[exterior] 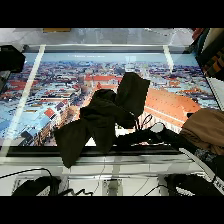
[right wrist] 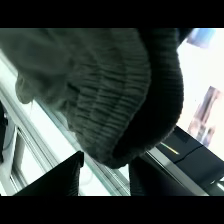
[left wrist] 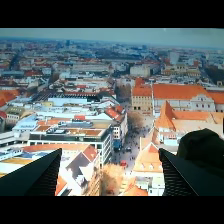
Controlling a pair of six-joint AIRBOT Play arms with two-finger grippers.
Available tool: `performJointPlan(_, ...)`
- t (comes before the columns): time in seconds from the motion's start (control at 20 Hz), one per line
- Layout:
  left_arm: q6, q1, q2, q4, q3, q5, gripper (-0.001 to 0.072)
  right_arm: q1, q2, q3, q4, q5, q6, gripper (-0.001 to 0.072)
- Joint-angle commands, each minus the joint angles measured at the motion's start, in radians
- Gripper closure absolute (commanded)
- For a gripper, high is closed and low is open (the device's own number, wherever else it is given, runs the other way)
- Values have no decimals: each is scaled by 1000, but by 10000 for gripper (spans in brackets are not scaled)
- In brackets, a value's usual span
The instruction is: Fold the clothes and pants, and hang the long-sleeved shirts on hangers.
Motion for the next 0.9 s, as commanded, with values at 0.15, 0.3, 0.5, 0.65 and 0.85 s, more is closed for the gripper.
performJointPlan(0.15,0,0,0,0,0,0,2,1,-2,3,-47,-98,74,271)
performJointPlan(0.3,0,0,0,0,0,0,2,0,-2,3,-172,-147,227,145)
performJointPlan(0.5,0,0,0,0,0,0,2,0,-2,3,-330,-120,417,146)
performJointPlan(0.65,0,0,0,0,0,0,2,0,-3,3,-348,-73,439,146)
performJointPlan(0.85,0,0,0,-1,0,0,2,0,-59,3,-314,-18,433,164)
